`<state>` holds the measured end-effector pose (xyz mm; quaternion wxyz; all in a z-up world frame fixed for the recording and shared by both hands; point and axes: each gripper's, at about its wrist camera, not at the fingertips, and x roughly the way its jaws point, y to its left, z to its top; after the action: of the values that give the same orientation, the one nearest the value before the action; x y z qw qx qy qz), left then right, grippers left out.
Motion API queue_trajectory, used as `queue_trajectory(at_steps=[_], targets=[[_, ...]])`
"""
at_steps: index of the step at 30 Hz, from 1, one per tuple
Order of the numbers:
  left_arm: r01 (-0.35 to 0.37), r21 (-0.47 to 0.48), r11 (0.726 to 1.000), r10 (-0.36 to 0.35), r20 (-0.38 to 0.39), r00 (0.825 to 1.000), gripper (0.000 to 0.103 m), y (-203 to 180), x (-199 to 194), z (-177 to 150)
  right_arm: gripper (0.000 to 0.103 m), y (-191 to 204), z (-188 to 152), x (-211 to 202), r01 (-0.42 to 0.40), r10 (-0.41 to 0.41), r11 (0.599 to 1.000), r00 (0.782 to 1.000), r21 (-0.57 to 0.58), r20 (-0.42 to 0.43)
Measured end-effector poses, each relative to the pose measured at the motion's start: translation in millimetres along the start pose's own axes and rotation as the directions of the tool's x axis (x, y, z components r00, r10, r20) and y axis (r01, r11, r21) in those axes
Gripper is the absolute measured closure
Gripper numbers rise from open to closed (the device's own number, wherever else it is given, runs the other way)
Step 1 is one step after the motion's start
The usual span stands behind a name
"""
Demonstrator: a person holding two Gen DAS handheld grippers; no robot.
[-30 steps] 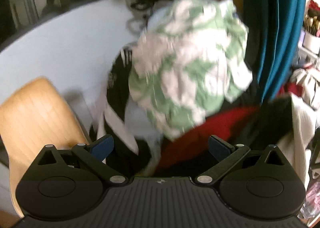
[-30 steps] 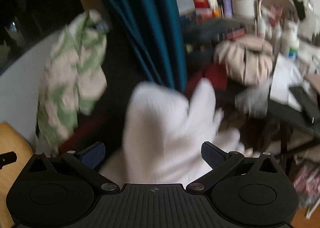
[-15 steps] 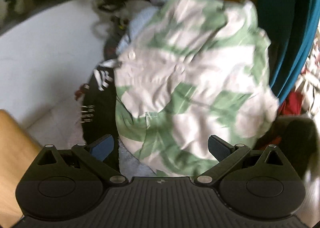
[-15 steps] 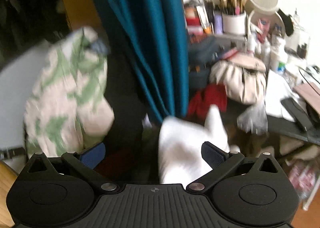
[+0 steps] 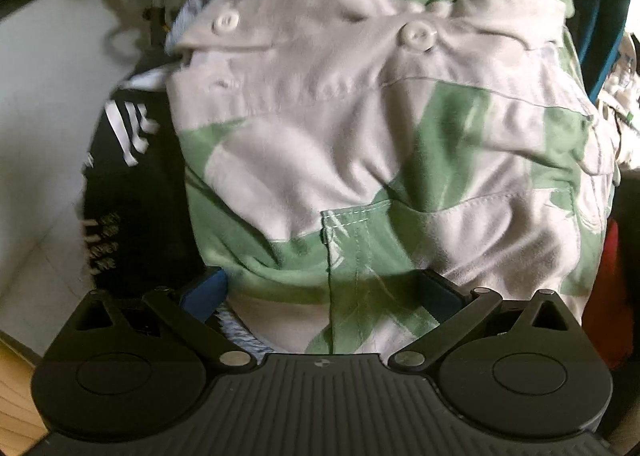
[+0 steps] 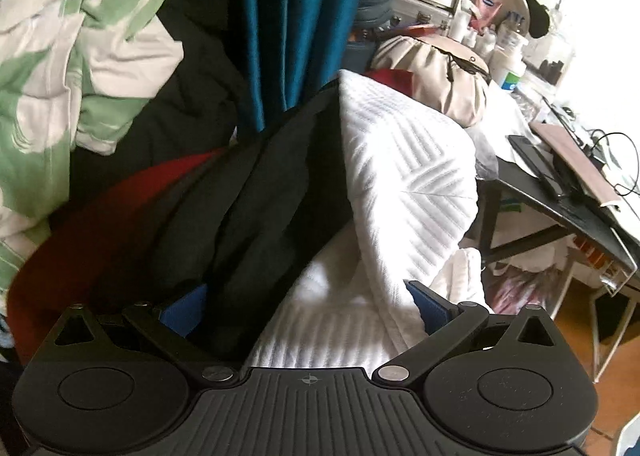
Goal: Fold clothes
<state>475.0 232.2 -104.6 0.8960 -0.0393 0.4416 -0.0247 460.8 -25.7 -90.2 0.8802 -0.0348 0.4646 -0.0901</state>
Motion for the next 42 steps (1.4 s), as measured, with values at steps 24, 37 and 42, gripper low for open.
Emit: queue_trajectory(at_steps=[24, 37, 42], targets=[[0.181, -0.087, 0.98, -0.186, -0.054, 0.981, 0.0, 24.3, 8.1, -8.5, 0.001, -1.4, -11.5, 2.8, 0.051, -0.053, 0.997, 0.998, 0.054, 0.039], [0.169, 0.09, 0.981, -0.179, 0.108, 0.978, 0.001, -10.1, -64.8, -12.0, 0.001, -54.7, -16.8, -52.8, -0.101, 0.071, 0.97, 0.988, 0.22, 0.138], [0.162, 0.169, 0.972, -0.193, 0.181, 0.964, 0.001, -36.9, -89.9, -7.5, 0.001, -73.6, -21.6, -52.4, -0.1, 0.069, 0.968, 0.988, 0.229, 0.14]])
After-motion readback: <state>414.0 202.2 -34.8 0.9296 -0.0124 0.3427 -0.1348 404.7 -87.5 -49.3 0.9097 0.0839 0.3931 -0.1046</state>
